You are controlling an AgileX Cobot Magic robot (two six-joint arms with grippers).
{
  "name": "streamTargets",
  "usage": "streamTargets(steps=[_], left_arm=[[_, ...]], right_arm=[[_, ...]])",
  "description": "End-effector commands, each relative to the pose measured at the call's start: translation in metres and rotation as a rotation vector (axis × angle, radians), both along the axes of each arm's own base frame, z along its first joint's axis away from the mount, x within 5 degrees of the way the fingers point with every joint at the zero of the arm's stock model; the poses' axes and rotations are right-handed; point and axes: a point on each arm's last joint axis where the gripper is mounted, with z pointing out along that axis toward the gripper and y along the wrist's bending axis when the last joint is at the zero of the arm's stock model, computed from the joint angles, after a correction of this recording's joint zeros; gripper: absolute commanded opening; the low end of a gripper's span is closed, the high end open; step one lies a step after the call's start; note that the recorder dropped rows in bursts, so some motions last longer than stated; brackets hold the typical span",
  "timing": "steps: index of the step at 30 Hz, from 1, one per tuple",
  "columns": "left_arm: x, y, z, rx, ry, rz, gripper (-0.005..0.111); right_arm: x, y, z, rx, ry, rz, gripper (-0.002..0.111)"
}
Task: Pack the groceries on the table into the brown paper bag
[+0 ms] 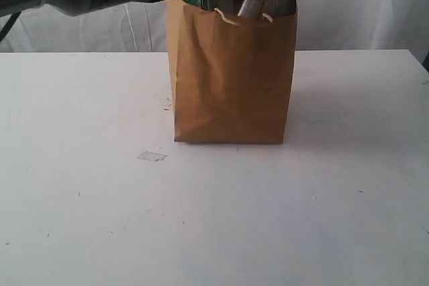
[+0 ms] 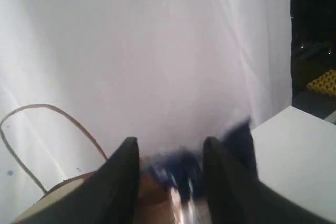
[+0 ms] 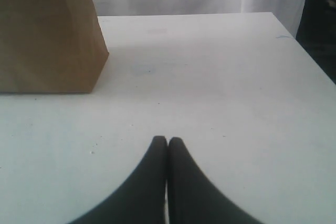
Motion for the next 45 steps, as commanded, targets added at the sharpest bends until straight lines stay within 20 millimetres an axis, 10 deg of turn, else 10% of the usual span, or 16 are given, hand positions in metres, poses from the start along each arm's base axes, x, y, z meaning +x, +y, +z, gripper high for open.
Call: streamTargets(steps=[1,17,24,28,32,45], left_arm=[[-0.001,0.006,0.004,-0.018,0.011,0.014,0.046],[-0.003,0.007,-0.011,0.021,0.042,0.010,0.046],[-0.046,0.034,0.062,-0.090,-0.074,-0.012,0.044],[-0.095,0.047,0.108,-0.049,-0.232,-0.072,0.000],[-0.120,0.058,0.126,0.003,-0.304,-0.059,0.000],[-0.148,0.150,0.071,0.379,-0.416,0.275,0.000]], right_arm=[[0.000,0.000,0.000,-0.002,-0.014,-0.002,0.000],[0.000,0.000,0.000,-0.002,-0.014,-0.002,0.000],[0.000,0.000,0.000,-0.002,-0.014,-0.002,0.000],[0.000,0.000,0.000,-0.002,-0.014,-0.002,0.000],[0.000,0.000,-0.001,-0.003,-0.011,-0.002,0.000],[0.000,0.000,-0.001,-0.003,-0.003,-0.001,0.000]])
